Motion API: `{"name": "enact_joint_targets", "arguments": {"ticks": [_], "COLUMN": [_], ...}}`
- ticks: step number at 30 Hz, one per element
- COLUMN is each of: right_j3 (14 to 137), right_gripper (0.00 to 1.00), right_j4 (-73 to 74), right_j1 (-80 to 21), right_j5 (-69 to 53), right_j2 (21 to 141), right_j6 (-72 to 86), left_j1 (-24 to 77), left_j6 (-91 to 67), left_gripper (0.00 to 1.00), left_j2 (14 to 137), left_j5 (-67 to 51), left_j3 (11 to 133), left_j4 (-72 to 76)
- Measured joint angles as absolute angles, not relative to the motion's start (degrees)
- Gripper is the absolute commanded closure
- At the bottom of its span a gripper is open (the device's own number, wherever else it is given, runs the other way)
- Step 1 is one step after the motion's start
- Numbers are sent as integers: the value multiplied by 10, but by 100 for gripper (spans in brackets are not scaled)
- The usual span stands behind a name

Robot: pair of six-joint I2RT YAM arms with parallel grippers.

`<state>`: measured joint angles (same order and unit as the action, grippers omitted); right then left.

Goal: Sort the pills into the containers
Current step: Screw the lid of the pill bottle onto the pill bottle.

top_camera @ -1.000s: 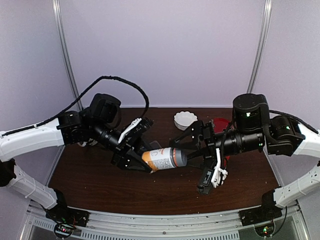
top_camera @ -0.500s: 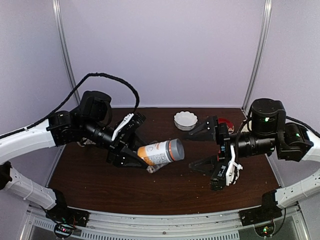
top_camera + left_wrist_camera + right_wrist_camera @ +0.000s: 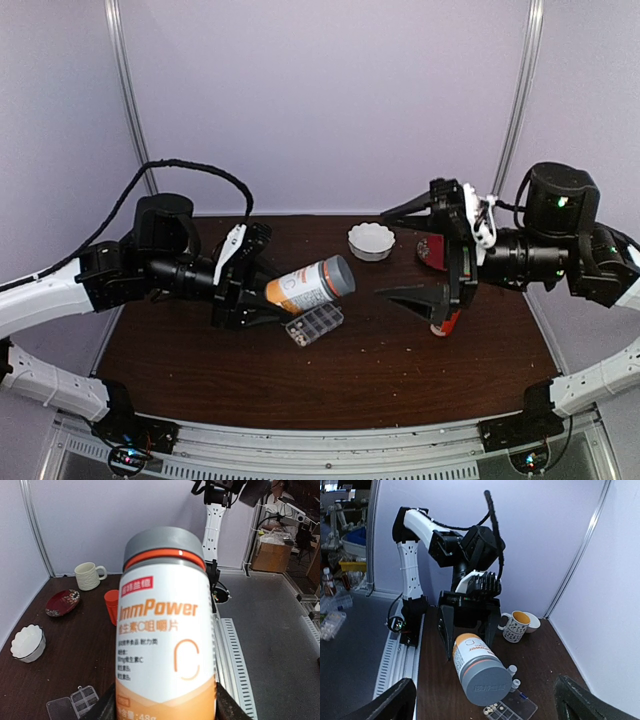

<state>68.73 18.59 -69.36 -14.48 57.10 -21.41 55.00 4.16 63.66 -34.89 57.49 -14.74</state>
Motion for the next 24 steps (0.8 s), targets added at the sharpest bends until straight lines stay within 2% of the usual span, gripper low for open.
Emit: {"name": "enact_joint_targets", "arguments": {"ticks": [4,7,13,17,24], "right_j3": [778,820,858,858,858], "right_gripper": [0,0,6,10,10], "right_j4": [234,260,308,320,315], "right_j1": [-690,-665,-632,-608,-590], "right_j5": [-138,-176,-232,-260,-303], "right_j2": [616,651,719,729,739], "right_j6": [-73,39,215,287,346], "left_j1": [550,550,550,550,550], "left_j6": [42,43,48,53,58], "left_gripper": [100,100,100,100,100], "left_j2": [620,611,602,598,597], "left_j5": [-313,-289,-267,-265,-269], "left_j3": [564,558,555,550,547], "left_j4": [-127,-116,-104,-100,-100]}}
